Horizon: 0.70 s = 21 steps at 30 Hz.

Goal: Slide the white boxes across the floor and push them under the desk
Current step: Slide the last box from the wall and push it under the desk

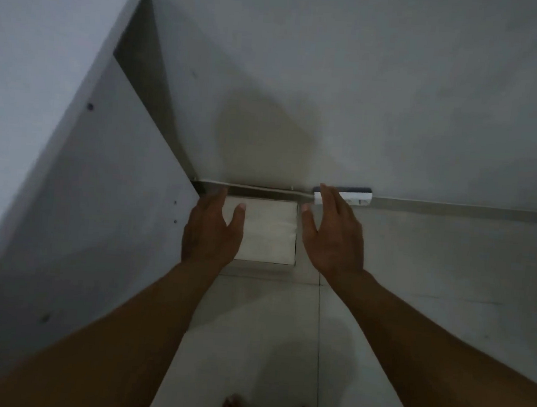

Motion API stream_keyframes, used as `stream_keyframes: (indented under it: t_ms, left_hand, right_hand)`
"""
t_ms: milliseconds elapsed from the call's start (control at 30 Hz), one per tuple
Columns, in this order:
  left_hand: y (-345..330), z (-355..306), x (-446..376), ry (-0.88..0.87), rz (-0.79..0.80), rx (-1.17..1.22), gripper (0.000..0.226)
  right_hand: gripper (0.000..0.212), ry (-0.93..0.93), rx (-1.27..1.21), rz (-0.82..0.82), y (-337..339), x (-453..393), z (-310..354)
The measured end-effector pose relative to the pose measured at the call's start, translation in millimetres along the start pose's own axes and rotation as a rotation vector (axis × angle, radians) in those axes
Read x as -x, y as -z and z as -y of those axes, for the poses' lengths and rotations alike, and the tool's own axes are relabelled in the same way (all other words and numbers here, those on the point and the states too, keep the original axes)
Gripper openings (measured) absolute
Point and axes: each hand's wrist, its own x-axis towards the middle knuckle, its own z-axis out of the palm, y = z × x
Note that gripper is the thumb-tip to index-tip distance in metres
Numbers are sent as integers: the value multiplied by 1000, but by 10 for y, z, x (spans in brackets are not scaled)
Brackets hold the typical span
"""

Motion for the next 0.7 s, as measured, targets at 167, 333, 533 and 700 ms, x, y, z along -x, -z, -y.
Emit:
stream_keyframes:
  t_ms: [167,333,533,700]
  left_hand:
    - [-983,775,-458,54,38,-38,58]
    - [-1778,1508,-923,43,-5,-53,60]
    - [-2367,2131,-1291,22,-67,-90,61]
    - [-2539,2340,-1567,7,-126,-111,68]
  right_hand:
    - [59,-2,-27,-6,-1164,-250,-521]
    - [62,40,-19,-20,-2216,-464,-1004]
    - [71,-41,-89,-30,-3016,-624,-1451]
    - [85,-95,-115,-46,-3292,-714,-1609]
